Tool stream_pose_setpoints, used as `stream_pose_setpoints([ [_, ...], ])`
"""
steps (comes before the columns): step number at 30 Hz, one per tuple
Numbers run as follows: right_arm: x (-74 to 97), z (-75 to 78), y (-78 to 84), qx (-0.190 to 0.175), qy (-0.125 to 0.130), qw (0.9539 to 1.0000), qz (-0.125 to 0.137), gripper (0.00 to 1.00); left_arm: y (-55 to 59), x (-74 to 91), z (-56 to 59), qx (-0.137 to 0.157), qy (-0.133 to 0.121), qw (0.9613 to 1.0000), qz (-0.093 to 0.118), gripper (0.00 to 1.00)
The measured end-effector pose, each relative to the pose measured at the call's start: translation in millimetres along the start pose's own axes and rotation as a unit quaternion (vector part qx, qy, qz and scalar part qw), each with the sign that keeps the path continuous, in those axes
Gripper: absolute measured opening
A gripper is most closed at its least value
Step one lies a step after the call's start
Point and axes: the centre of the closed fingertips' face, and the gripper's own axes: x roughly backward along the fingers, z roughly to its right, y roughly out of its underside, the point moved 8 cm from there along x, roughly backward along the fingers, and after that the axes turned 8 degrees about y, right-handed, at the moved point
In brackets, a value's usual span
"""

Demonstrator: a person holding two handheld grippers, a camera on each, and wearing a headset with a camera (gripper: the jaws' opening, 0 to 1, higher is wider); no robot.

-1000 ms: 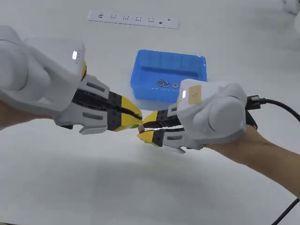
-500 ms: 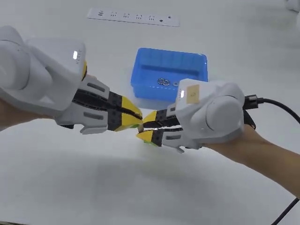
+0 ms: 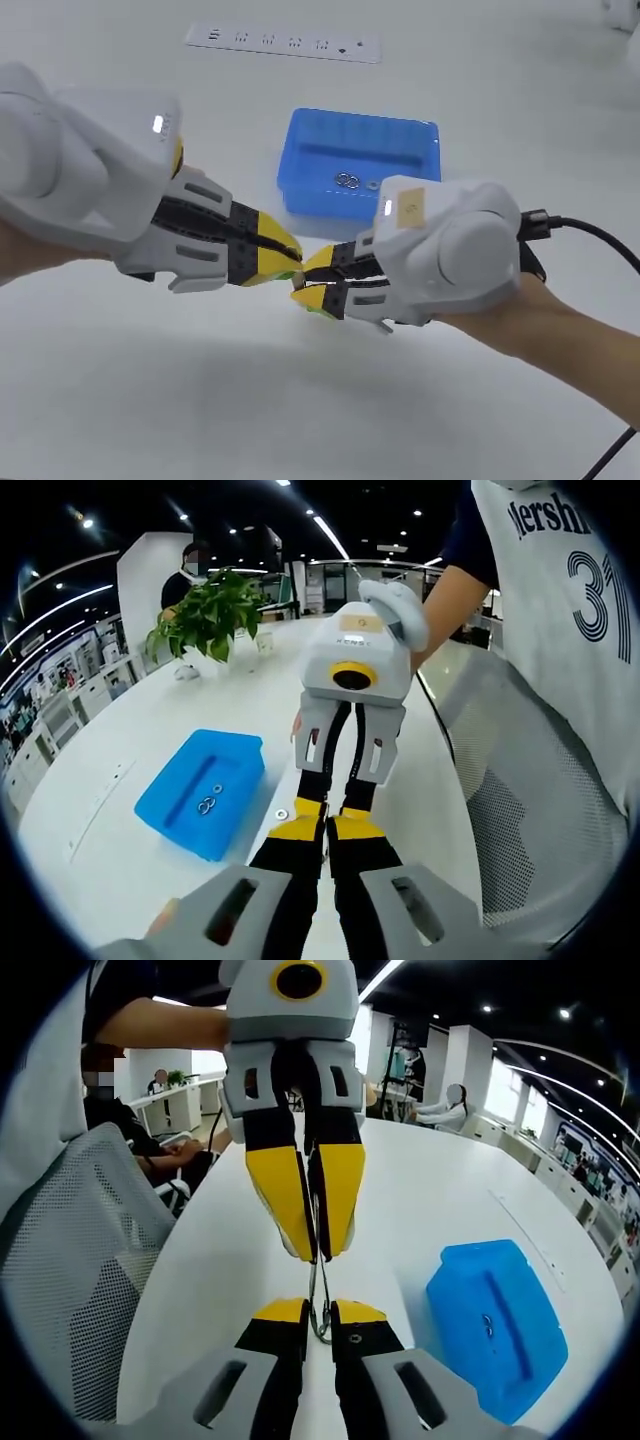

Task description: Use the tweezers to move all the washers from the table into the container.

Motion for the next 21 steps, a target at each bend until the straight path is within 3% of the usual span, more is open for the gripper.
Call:
stream_pose_setpoints([
  [10,8.8,4.1,-12.4,0.015,0.008,0.9998,0.007,0.10,-14.7,8.3,0.6,-0.020,-0.002,0.9997,-0.011,0.06],
  [21,27.7,18.0,-31.1,0.033,0.031,0.9986,0.025,0.10,-43.6,20.3,-6.7,-0.062,-0.010,0.9979,-0.012,0.06],
])
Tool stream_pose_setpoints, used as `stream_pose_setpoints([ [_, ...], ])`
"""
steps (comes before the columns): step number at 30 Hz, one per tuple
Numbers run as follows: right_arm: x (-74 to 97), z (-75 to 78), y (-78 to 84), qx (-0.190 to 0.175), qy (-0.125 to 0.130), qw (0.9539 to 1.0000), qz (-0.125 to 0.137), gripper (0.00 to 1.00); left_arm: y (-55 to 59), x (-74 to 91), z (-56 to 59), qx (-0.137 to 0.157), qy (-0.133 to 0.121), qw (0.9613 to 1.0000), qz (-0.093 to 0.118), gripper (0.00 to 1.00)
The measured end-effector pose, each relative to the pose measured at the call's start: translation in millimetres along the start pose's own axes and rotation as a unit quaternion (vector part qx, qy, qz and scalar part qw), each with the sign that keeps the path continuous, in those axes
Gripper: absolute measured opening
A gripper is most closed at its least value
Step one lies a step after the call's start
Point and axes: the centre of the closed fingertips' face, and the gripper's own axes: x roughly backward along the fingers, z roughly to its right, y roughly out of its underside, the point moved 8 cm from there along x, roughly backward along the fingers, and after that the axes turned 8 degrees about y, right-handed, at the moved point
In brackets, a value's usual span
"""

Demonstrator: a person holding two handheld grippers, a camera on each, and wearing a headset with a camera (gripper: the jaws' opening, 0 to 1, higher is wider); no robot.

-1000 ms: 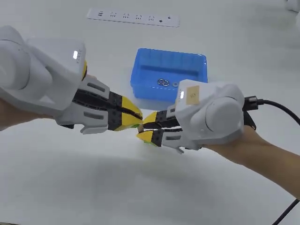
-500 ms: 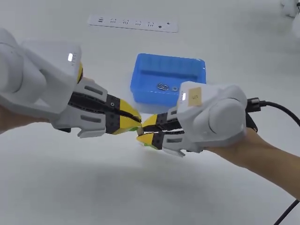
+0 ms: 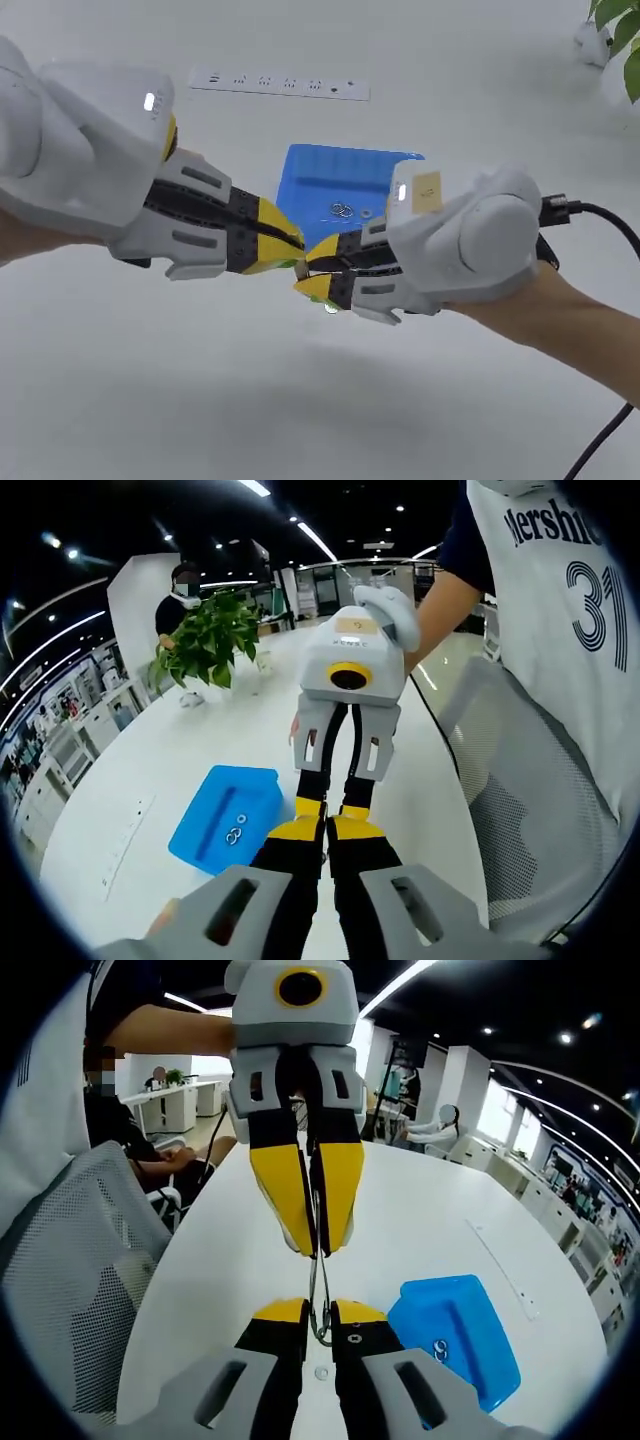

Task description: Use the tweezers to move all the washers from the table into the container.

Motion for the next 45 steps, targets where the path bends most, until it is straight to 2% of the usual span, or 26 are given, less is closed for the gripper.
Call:
stream_pose_setpoints([
  [5,5.5,13.9,-8.6,0.014,0.018,0.9997,0.006,0.10,-10.7,4.7,-11.0,-0.017,-0.003,0.9998,-0.003,0.06],
  [12,13.1,41.3,-16.0,0.020,0.049,0.9985,0.014,0.10,-27.6,7.2,-37.0,-0.038,-0.015,0.9991,-0.002,0.06],
  [17,16.2,59.9,-16.1,0.028,0.062,0.9976,0.014,0.10,-33.8,4.4,-55.6,-0.052,-0.014,0.9986,0.001,0.06],
  [21,14.9,72.6,-13.1,0.031,0.071,0.9969,0.012,0.10,-33.7,1.0,-71.7,-0.057,-0.012,0.9983,0.004,0.06],
  [25,10.1,85.3,-6.8,0.036,0.078,0.9963,0.008,0.10,-28.9,-2.2,-87.0,-0.055,-0.011,0.9984,0.004,0.06],
  [29,2.1,95.5,0.8,0.040,0.074,0.9965,0.003,0.10,-21.7,-8.8,-99.2,-0.050,-0.006,0.9987,0.002,0.06],
  [39,-28.5,112.9,29.7,0.025,0.059,0.9977,-0.019,0.10,14.8,-26.0,-128.3,-0.017,-0.006,0.9998,-0.006,0.06],
  [45,-45.7,119.1,50.7,0.002,0.051,0.9982,-0.031,0.10,34.9,-38.2,-137.5,0.003,-0.001,0.9999,-0.011,0.06],
])
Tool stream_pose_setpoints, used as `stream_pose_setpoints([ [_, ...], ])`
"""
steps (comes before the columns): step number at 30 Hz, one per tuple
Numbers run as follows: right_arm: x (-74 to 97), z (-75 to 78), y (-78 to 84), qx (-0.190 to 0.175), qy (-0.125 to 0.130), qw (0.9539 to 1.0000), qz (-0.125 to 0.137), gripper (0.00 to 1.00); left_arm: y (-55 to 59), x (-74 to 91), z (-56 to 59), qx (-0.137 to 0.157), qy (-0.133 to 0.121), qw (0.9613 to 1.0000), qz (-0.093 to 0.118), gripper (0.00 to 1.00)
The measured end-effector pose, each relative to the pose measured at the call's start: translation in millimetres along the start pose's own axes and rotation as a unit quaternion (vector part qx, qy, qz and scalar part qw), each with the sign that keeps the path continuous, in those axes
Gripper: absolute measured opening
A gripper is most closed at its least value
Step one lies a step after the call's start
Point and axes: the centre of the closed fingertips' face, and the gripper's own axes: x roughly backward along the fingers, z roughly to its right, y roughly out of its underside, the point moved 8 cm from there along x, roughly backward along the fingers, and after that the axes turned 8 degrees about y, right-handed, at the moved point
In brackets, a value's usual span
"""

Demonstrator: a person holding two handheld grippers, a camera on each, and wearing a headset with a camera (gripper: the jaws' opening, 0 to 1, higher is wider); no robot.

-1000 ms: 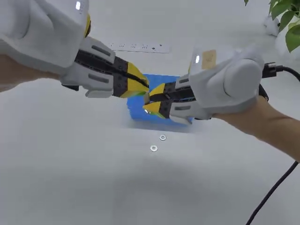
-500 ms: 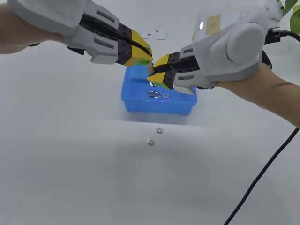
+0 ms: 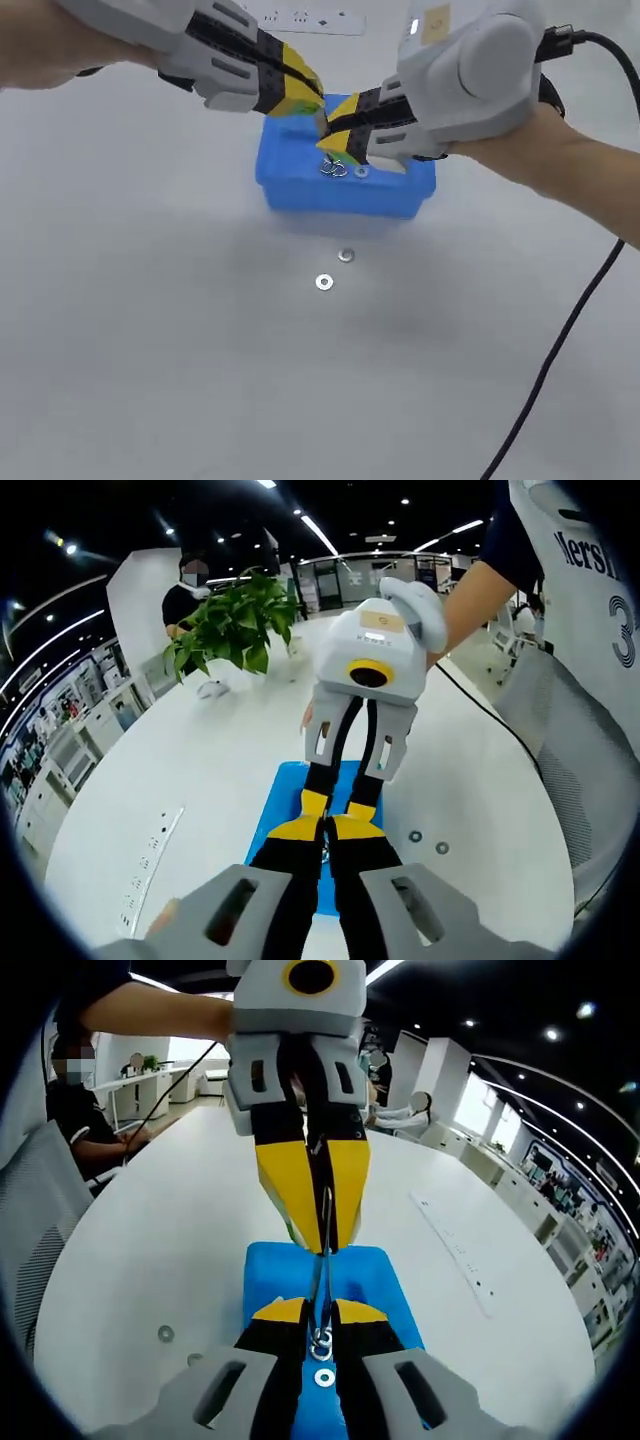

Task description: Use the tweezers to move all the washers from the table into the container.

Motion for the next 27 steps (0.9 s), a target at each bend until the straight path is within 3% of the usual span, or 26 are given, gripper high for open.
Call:
stream_pose_setpoints([
  [5,-2.4,-1.1,6.3,-0.009,-0.002,0.9999,-0.007,0.10,8.7,-6.4,-2.6,0.011,0.004,0.9999,0.003,0.06],
  [12,-0.5,-1.0,6.4,-0.015,0.006,0.9998,-0.009,0.12,6.5,-7.5,-0.1,0.009,0.007,0.9999,0.003,0.05],
  [27,23.0,-5.2,-17.7,0.010,0.017,0.9998,0.009,0.12,-24.6,11.4,16.2,-0.028,-0.003,0.9996,-0.004,0.05],
])
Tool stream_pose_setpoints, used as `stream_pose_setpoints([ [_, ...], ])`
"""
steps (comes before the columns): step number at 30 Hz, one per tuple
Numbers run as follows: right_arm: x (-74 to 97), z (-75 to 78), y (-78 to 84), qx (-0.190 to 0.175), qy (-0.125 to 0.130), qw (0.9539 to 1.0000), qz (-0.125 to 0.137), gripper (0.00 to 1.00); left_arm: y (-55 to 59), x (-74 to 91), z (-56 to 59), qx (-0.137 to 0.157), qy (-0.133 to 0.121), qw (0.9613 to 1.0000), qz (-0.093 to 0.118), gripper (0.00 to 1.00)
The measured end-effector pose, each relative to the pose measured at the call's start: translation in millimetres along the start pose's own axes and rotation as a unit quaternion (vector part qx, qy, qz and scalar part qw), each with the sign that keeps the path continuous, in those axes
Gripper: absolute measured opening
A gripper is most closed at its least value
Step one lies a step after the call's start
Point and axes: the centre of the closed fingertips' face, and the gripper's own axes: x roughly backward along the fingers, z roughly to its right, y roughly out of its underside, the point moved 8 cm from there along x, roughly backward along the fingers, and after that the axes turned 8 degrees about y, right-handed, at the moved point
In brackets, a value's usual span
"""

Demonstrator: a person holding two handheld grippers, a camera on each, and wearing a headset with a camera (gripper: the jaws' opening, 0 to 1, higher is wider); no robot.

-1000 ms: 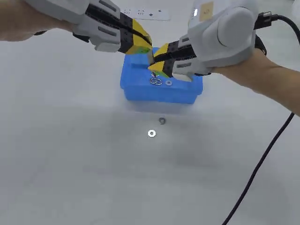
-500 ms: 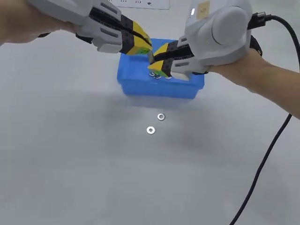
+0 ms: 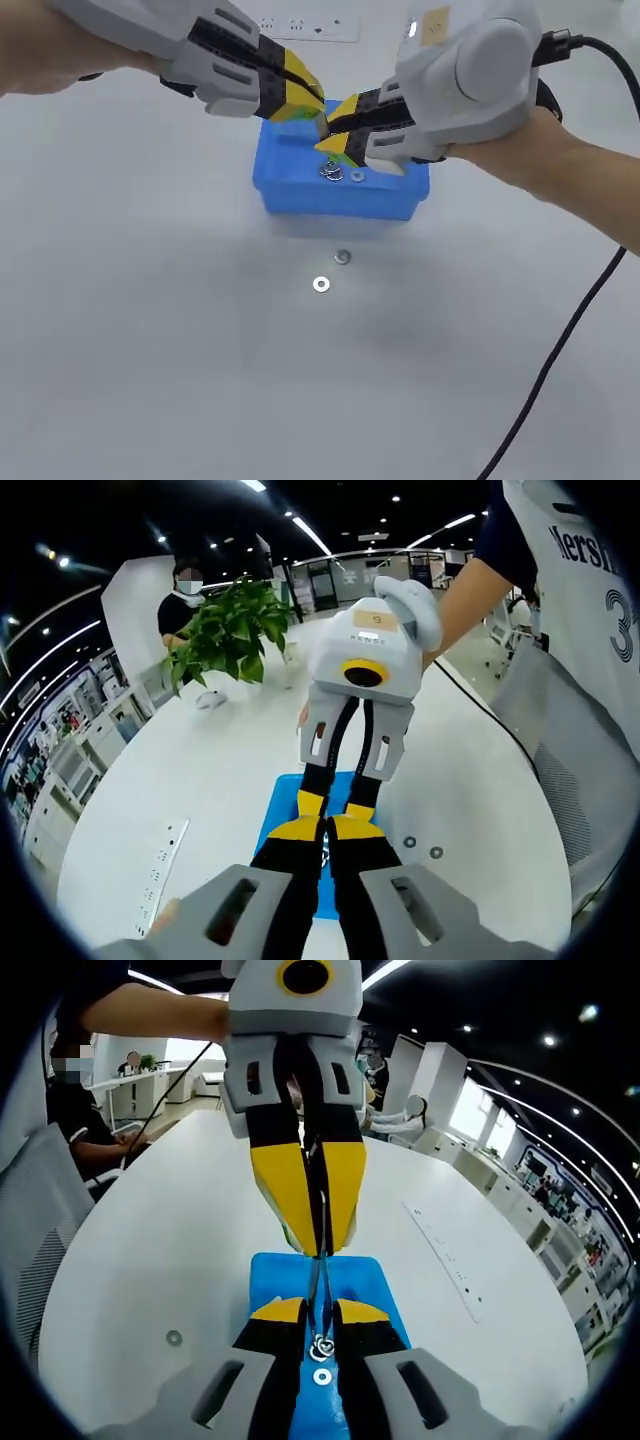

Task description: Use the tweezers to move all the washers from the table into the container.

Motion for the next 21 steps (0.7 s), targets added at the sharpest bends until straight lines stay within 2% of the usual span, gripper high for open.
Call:
stream_pose_setpoints([
  [5,14.1,-3.1,-13.0,0.005,0.006,0.9999,0.010,0.12,-15.2,8.8,9.0,-0.019,-0.002,0.9998,-0.001,0.05],
  [13,34.8,-17.8,-25.1,0.018,0.004,0.9997,0.015,0.11,-34.4,16.4,33.4,-0.040,0.001,0.9992,-0.005,0.05],
  [17,45.7,-31.7,-29.2,0.025,-0.002,0.9996,0.014,0.11,-40.6,15.9,48.7,-0.045,0.005,0.9989,-0.006,0.05],
  [21,52.3,-45.4,-28.9,0.028,-0.010,0.9995,0.010,0.11,-41.0,12.9,62.6,-0.048,0.014,0.9987,-0.011,0.05],
])
